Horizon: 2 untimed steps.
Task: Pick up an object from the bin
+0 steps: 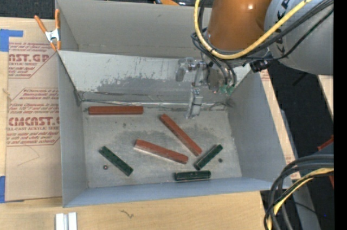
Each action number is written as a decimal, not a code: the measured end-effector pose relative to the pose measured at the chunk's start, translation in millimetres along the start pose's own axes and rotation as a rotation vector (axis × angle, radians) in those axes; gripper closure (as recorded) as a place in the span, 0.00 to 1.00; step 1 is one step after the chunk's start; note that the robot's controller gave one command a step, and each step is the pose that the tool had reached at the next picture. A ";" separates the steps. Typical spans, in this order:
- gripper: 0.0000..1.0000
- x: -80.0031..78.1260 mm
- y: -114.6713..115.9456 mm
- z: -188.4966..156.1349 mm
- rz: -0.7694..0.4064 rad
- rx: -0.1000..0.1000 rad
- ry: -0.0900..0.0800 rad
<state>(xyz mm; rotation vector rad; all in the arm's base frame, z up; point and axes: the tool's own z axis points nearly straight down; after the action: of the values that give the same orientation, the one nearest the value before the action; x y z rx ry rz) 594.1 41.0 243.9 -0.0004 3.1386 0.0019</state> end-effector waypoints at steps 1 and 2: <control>0.00 51.8 34.8 178.8 0.097 0.001 0.010; 1.00 48.8 34.3 173.9 0.098 0.000 0.003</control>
Offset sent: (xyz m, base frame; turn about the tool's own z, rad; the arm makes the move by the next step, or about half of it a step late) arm -0.0484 0.0334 -0.1739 0.0985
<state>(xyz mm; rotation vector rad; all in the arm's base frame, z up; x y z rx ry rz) 545.8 75.4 69.9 0.1531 3.1376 0.0027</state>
